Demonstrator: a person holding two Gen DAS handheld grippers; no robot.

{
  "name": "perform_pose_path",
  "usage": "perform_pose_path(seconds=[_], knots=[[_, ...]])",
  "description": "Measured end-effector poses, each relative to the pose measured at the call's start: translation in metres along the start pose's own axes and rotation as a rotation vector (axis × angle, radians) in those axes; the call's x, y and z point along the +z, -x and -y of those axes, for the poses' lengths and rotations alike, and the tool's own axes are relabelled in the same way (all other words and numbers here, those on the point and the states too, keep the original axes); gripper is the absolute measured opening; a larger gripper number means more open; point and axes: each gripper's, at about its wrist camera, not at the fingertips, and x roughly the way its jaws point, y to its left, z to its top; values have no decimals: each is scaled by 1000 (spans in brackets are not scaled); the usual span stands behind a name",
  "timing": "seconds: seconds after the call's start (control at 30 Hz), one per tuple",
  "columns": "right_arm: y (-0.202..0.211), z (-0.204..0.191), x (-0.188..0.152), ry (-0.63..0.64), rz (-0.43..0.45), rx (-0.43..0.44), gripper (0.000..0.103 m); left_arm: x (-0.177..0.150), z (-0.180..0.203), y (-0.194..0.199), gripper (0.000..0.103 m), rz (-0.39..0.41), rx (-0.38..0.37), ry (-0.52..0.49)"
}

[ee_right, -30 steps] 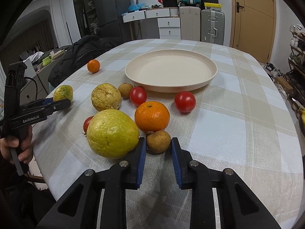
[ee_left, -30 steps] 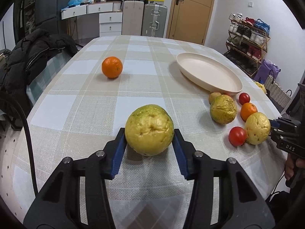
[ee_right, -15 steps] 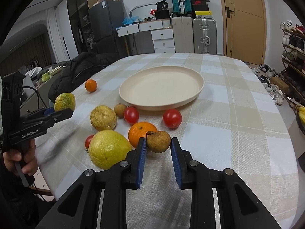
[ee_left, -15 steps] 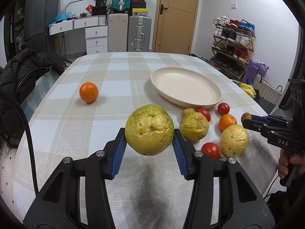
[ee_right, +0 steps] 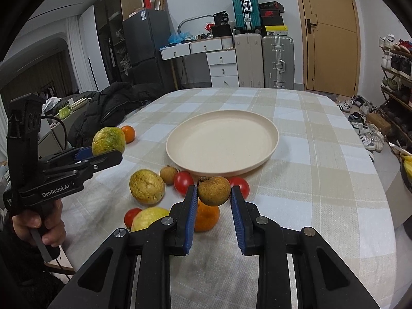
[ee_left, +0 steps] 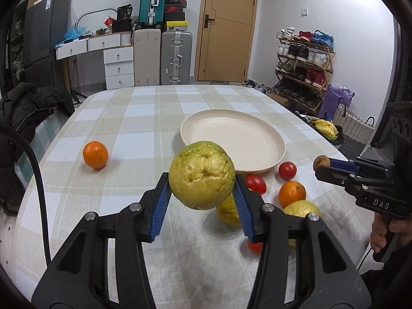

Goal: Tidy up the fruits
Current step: 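Carry the wrinkled fruit with the left tool while the right carries the brown fruit to the plate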

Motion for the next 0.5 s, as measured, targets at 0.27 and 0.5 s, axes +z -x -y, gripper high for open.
perform_pose_path(seconds=[0.27,0.5], knots=[[-2,0,23,-4,33,12,27,15,9,-9,45,22,-5,-17],[-6,1,36,-20,48,22,27,28,14,-16,45,35,-3,-26]])
